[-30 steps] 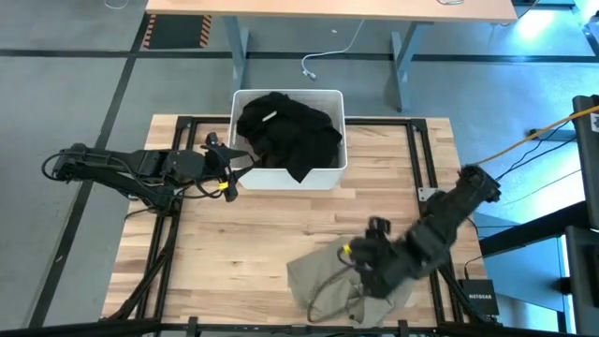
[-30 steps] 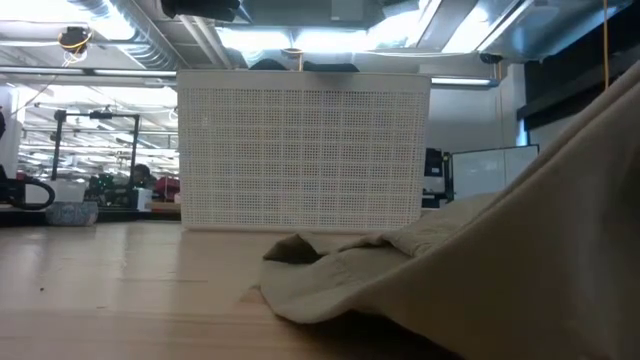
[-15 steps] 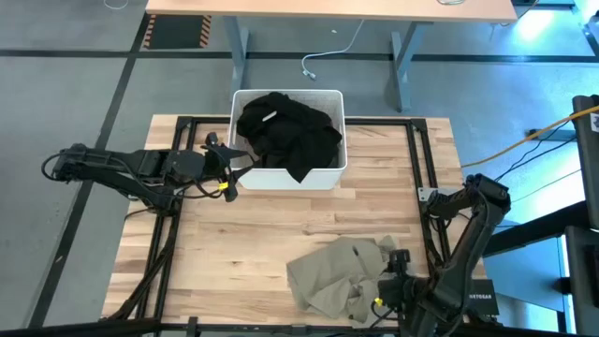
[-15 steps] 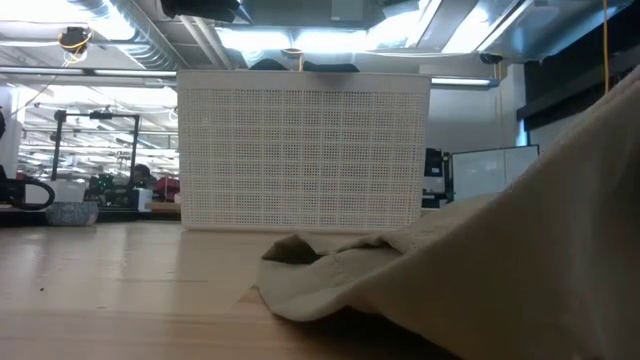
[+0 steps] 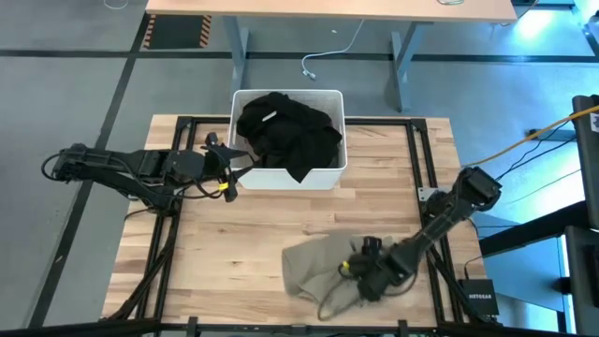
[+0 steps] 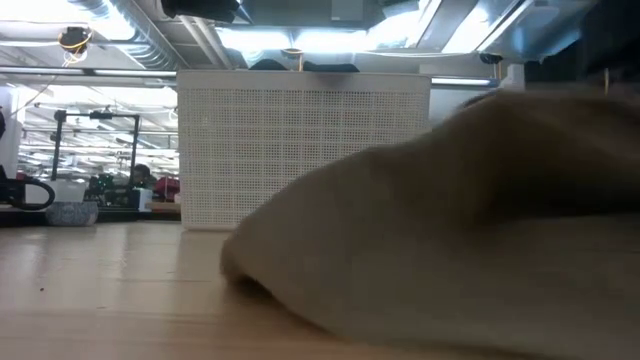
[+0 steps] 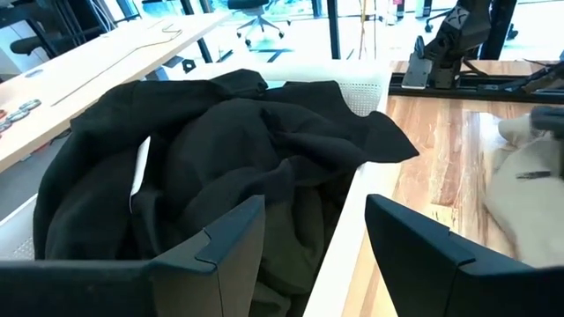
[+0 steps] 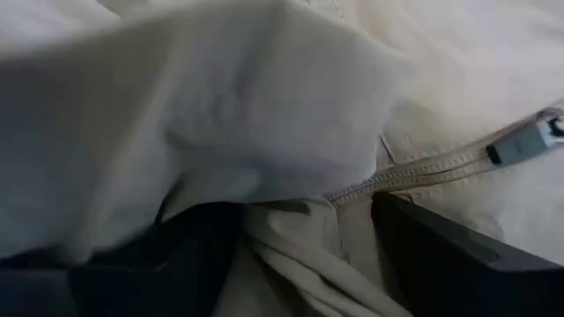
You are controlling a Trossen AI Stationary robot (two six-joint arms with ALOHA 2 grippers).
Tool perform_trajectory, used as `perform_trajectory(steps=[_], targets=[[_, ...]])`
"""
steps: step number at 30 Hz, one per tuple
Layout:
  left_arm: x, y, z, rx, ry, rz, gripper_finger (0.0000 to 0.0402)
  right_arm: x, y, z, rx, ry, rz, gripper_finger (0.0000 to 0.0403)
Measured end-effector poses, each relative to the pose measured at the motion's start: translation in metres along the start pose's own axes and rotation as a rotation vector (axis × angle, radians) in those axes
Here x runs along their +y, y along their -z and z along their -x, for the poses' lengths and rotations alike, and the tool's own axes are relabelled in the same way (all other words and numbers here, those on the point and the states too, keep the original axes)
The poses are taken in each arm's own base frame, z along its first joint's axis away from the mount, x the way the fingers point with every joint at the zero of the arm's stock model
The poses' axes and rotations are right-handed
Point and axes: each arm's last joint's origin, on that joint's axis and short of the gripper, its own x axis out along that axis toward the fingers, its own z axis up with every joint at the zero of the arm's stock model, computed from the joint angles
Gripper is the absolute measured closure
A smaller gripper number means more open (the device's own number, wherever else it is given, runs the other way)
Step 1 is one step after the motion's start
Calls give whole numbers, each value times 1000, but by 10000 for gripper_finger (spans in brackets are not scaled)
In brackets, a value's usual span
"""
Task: Sort clothes
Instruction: Put the brown shorts into the white laundry bin
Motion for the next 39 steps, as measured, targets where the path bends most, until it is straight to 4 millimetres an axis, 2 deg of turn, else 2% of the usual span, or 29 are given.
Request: perform_trajectory(steps=[5,13,16,20,27,28,31,36,39], targets=[[0,0,0,0,0,0,208,-24,-6,-18,40,-29,-118,116],[0,0,0,2,0,19,208,-45,-17,-30,-44,18,-158,116],[0,0,0,2,0,14,208,-48,-19,-31,-34,11,-161,129],[-1,1,-2,7,0,7,208,-48,-20,-31,-33,3,-154,186],[-3,1,-4,15,-1,-2,208,-45,-24,-33,-107,-15,-161,346],[-3,1,-4,16,-1,-6,208,-44,-26,-33,-127,-23,-166,361],[-3,1,-4,14,-1,-18,208,-39,-32,-34,-194,-81,-119,361],[-3,-1,-4,-11,0,-14,208,-29,-50,-18,-276,-168,-36,354],[-3,-2,-4,-18,0,-14,208,-20,-71,15,-395,-205,39,358]])
